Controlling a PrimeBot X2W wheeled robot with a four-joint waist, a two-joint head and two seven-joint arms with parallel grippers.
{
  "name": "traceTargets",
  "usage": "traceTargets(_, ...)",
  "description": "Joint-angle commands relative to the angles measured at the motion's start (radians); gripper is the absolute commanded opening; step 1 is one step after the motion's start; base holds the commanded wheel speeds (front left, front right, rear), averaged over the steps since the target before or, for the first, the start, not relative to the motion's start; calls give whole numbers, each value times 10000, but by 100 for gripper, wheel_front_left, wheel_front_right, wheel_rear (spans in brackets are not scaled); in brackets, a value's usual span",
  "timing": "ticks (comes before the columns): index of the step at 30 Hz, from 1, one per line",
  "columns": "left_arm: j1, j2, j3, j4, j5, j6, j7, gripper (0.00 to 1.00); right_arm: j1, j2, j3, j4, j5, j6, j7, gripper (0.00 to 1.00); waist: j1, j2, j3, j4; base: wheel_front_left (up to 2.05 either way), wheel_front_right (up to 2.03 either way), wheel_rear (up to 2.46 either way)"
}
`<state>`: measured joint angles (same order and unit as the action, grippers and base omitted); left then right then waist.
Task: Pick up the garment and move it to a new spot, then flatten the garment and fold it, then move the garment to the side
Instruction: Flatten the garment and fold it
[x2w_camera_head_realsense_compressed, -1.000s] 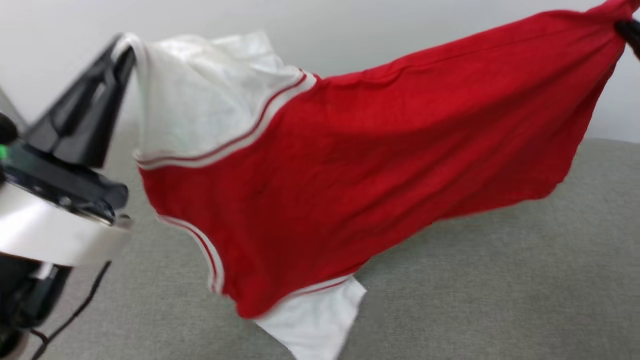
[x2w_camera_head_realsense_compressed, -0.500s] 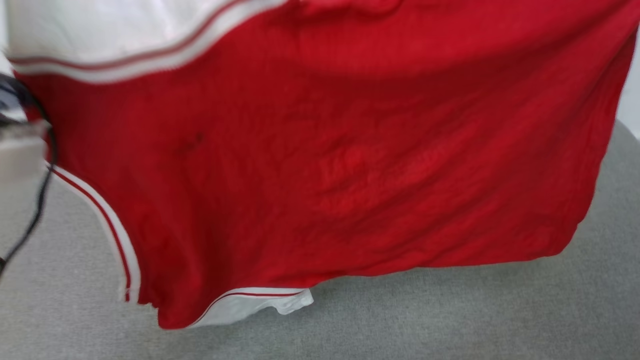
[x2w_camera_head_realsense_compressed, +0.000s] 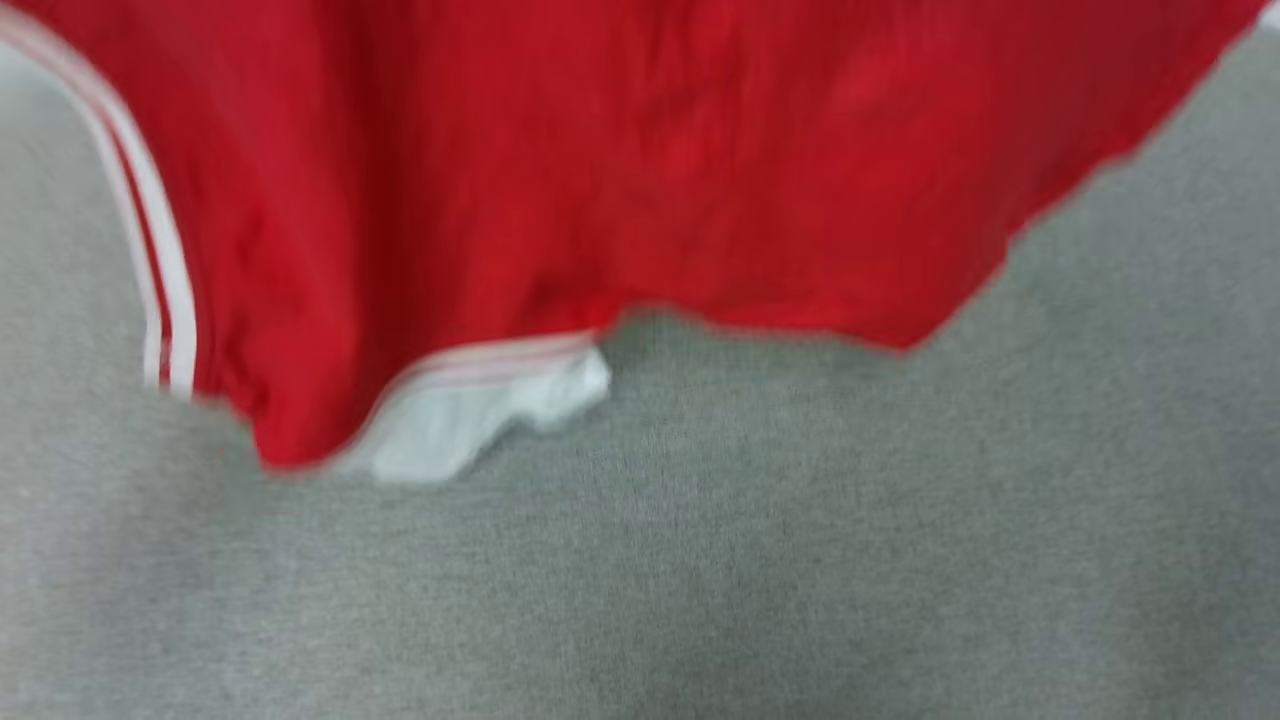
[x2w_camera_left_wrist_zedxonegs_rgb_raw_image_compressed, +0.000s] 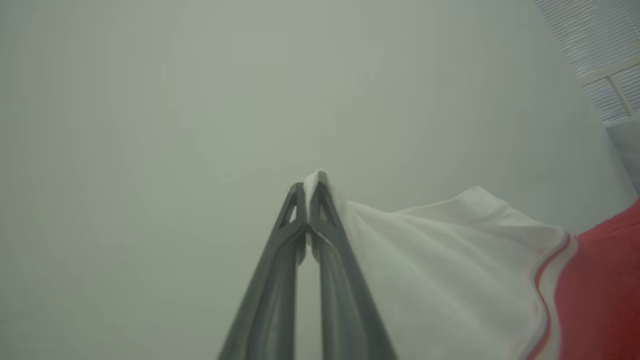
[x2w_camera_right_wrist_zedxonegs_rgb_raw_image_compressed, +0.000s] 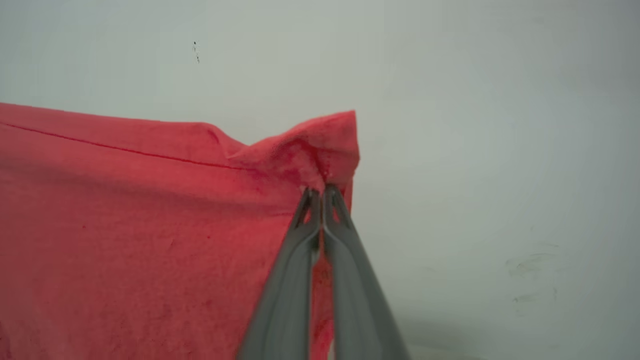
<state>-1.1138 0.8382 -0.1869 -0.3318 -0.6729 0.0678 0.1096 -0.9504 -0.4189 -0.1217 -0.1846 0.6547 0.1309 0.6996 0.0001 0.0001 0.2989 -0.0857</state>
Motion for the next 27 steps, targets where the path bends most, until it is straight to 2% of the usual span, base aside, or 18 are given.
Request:
traceTargets(1, -715, -239, -99, 487, 34, -126, -116, 0, -581, 65, 108, 376, -161, -3, -260, 0, -1, -1, 1162, -33, 0, 0, 0)
traceTargets(5, -2375, -656, -381, 1832, 310, -456, -443, 0, -1857, 38, 406, 1309, -659, -5, -796, 0, -1, -1, 2003, 79, 0, 0, 0)
traceTargets(9, -4034, -1227, -838, 3520, 953, -968, -1424, 0, -3113, -141, 985, 2480, -1369, -5, -1485, 0, -1, -1, 2592, 287, 0, 0, 0)
traceTargets(16, -6055, -2244, -1181, 6343, 1585, -1313, -3176, 0, -5112, -279, 1581, 4797, -1974, -8, -2949, 0, -1, -1, 3278, 660, 0, 0, 0)
traceTargets(21, -6491, -2760, -1537, 7394, 1714, -1604, -3559, 0, -5641, -448, 2028, 5572, -2232, -7, -3964, 0, -1, -1, 3728, 992, 0, 0, 0)
traceTargets(27, -5353, -3401, -1894, 7886, 1707, -1777, -3736, 0, -4898, -564, 2526, 6318, -2138, -5, -4742, 0, -1, -1, 3995, 1357, 0, 0, 0)
